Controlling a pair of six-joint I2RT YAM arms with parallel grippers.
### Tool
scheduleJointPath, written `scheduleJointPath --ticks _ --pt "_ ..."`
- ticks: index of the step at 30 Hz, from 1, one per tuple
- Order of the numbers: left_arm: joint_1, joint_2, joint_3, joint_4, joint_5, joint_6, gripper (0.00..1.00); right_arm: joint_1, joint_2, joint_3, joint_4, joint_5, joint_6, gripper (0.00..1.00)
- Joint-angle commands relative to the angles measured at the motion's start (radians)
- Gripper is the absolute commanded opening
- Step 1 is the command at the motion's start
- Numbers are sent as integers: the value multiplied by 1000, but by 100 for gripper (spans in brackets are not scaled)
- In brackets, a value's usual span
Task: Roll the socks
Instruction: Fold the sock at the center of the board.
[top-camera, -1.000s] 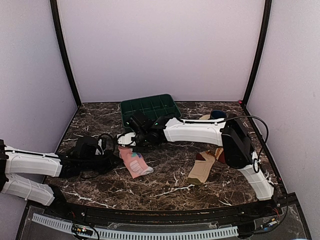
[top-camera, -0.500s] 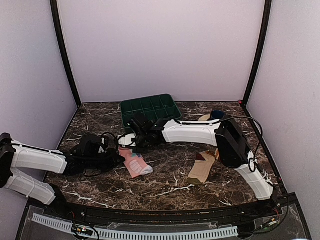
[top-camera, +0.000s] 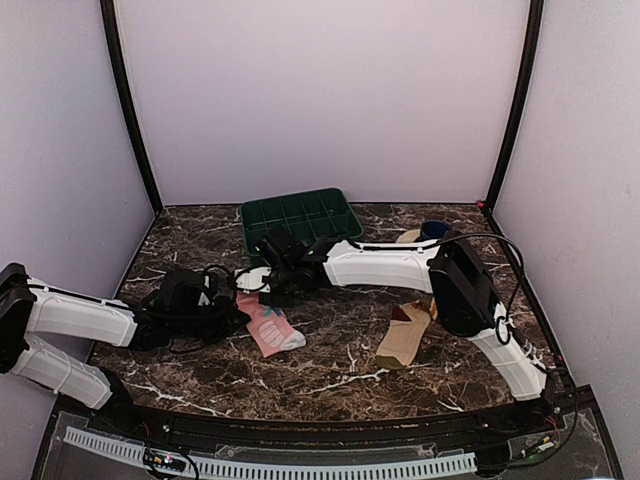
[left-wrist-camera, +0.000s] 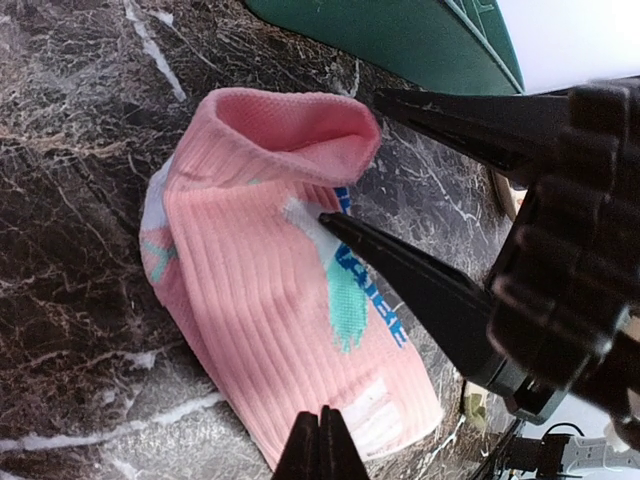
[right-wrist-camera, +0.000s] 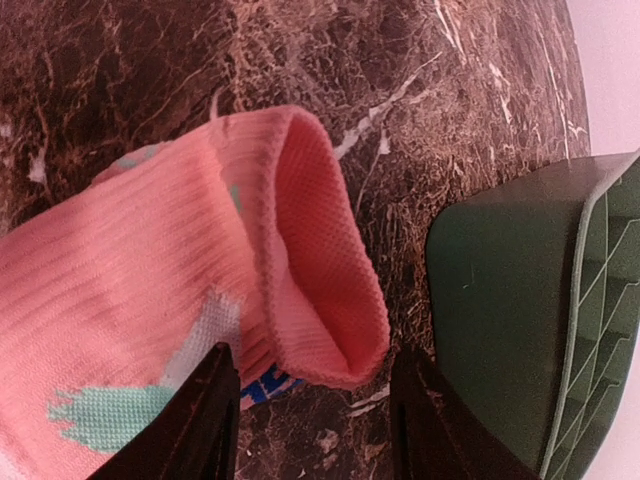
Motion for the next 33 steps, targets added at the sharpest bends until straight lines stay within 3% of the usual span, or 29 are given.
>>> scheduleJointPath --ticks 1,11,21,24,29,33 --pt "5 -5 26 17 -5 16 4 -10 -1 25 41 -3 15 49" --pt "6 -47 71 -42 -41 46 5 -18 -89 -53 125 19 75 60" --pt "6 -17 143 -86 -75 85 8 -19 -236 -249 270 38 206 62" --pt "8 25 172 -78 -72 88 8 -20 -302 -351 348 32 250 58" --pt "31 113 239 -67 -21 100 9 -21 -381 -459 380 -60 359 27" --pt "62 169 265 -34 53 97 9 -21 -413 -513 369 -157 420 8"
